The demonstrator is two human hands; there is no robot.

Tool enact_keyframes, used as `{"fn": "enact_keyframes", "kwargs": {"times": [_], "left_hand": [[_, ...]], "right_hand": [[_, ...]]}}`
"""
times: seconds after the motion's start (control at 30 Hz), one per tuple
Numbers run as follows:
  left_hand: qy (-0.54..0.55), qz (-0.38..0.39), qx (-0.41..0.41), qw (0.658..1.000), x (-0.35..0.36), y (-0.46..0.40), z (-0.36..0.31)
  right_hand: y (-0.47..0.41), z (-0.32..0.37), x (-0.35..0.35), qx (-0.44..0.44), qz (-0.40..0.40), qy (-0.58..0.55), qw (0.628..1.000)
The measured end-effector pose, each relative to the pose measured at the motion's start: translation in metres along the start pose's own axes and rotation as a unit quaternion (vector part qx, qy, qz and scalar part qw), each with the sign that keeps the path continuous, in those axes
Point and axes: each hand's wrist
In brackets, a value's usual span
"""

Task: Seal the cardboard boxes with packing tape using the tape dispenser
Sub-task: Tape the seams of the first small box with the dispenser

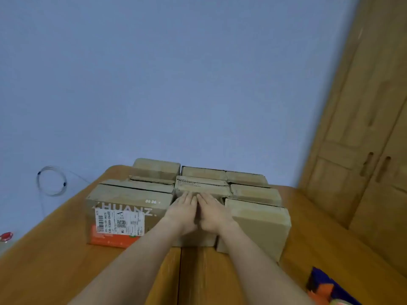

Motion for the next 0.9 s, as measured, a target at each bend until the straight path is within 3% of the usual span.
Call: {"fn": "enact_keyframes", "kwargs": {"times": [0.1, 0.33, 0.9], "left_hand": [[0.002, 0.016, -0.021, 1.0, 0.009, -0.009, -0.002], [-0.013, -0.013, -0.049, 0.999, 0.039, -0.018, -0.001], [-0.024, -0.033, -0.015, 0.999, 0.026, 0.005, -0.014]], "right_hand": [[-0.005, -0.002, 0.013, 0.021, 0.037, -0.001, 0.999], [-0.009, -0.001, 0.034, 0.01, 0.003, 0.028, 1.0], [0.02, -0.01, 0.005, -0.019, 0.01, -0.001, 1.0]]}}
Point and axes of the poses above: each hand's wrist, its own y-axis away from the middle knuckle, its own x-axis out of the palm, z = x × y, and after that the axes turned 3 degrees about y, right-handed
